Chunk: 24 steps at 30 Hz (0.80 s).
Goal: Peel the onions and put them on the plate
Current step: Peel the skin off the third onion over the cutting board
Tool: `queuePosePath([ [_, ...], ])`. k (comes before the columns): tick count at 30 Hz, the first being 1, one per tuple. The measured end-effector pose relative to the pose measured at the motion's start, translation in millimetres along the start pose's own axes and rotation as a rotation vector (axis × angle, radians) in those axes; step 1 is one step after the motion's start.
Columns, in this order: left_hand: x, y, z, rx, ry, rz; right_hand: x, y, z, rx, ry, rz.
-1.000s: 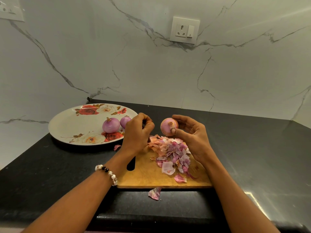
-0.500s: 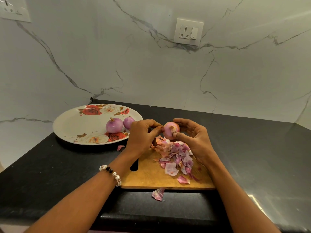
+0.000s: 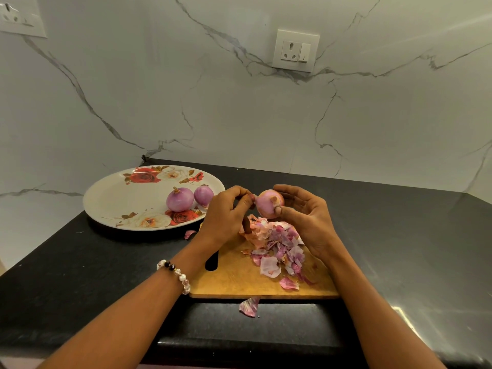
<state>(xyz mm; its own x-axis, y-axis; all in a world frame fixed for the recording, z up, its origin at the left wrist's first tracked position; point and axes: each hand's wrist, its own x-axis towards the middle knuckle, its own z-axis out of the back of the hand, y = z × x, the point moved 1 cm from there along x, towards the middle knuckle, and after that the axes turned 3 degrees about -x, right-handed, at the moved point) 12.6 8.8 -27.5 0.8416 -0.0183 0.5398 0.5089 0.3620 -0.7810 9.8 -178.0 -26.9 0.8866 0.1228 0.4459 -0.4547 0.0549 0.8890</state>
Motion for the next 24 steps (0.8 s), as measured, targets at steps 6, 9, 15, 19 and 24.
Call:
queuePosePath([
  [6, -1.0, -5.1, 2.1, -0.207, -0.023, 0.189, -1.2, 4.4, 0.1, 0.138, -0.006, -0.028],
  [9, -0.9, -5.6, 2.0, -0.163, -0.053, 0.204, -0.9, 6.3, 0.0, 0.222, -0.003, -0.052],
  [15, -3.1, -3.5, 1.7, -0.012, -0.075, 0.13, 0.7, 8.4, 3.3, 0.48, 0.016, -0.016],
  [19, -3.9, -5.6, 1.5, 0.037, -0.021, 0.031, 1.8, 10.5, 8.5, 0.639, -0.061, -0.074],
  [24, -5.4, -7.7, 0.3, 0.053, 0.053, -0.116, 2.6, 7.4, 4.8, 0.555, -0.004, -0.136],
])
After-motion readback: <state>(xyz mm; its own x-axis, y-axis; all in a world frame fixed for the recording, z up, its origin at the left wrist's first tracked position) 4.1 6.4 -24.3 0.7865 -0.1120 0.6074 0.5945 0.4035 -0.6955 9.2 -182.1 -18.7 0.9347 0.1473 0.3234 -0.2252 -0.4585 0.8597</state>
